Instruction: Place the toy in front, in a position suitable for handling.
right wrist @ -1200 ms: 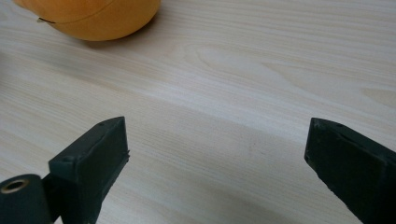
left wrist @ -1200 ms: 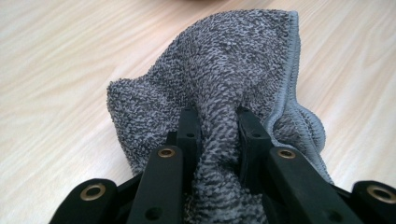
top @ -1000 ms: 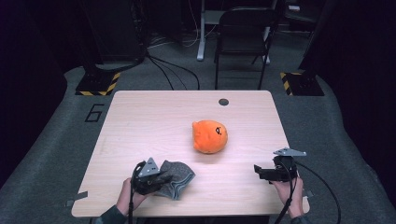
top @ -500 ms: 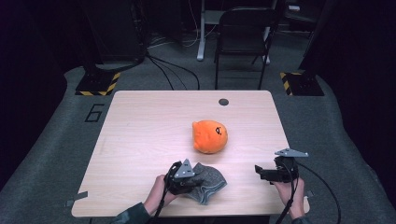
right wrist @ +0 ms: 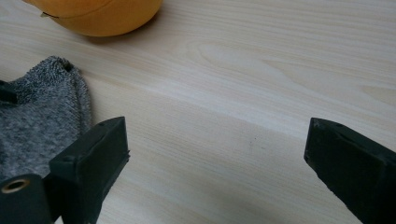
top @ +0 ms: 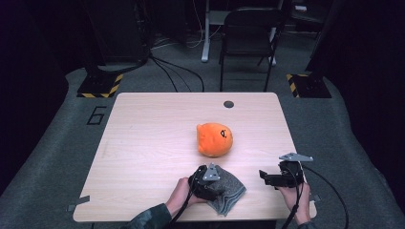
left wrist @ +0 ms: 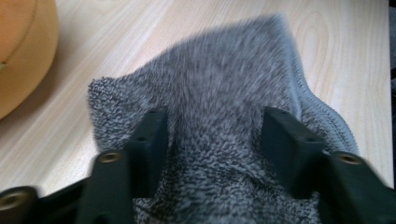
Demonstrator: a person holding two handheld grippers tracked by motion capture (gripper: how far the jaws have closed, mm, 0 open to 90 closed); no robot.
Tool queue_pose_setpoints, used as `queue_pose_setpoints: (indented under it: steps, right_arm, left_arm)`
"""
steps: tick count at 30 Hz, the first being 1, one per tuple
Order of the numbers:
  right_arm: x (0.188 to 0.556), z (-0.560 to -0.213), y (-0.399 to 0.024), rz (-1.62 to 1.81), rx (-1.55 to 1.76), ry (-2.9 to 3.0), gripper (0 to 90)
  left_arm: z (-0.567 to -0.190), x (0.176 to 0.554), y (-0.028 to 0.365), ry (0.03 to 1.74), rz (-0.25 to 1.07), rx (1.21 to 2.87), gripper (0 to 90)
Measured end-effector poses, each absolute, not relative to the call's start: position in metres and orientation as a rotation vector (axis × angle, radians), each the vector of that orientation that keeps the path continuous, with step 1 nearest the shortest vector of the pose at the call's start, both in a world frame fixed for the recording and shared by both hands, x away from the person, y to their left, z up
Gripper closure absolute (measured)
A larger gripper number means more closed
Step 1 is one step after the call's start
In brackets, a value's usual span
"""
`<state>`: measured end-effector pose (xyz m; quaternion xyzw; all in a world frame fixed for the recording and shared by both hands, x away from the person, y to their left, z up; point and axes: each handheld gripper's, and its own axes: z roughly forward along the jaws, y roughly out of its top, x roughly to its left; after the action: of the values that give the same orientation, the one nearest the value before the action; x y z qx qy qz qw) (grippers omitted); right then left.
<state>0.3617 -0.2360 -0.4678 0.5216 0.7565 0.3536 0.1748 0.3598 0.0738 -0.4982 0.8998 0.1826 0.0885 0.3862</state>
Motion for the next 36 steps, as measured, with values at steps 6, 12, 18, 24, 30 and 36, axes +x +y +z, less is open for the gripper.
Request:
queue_pose_setpoints:
  steps: [6, 12, 18, 24, 30, 36]
  right_arm:
    - [0.359, -0.466, -0.232, 1.011, 1.463, 2.149, 5.8]
    - [0.356, -0.463, -0.215, 1.048, 1.398, 2.179, 6.0]
    - [0.355, -0.46, -0.186, 1.084, 1.333, 2.239, 6.5]
    - [0.347, -0.462, -0.126, 1.062, 1.185, 2.375, 6.5]
    - [0.347, -0.469, -0.093, 1.033, 1.083, 2.465, 6.6]
    - [0.348, -0.485, -0.073, 0.927, 1.048, 2.522, 11.0]
  left_arm:
    - [-0.485, 0.352, 0.095, 0.48, 0.244, 2.262, 23.5]
    - [-0.476, 0.352, 0.129, 0.551, 0.284, 2.188, 15.1]
    - [-0.479, 0.367, 0.155, 0.671, 0.332, 2.137, 8.5]
    - [-0.491, 0.379, 0.17, 0.777, 0.382, 2.096, 4.4]
    - [-0.495, 0.388, 0.175, 0.806, 0.378, 2.085, 3.7]
    - [-0.496, 0.39, 0.176, 0.821, 0.365, 2.086, 3.6]
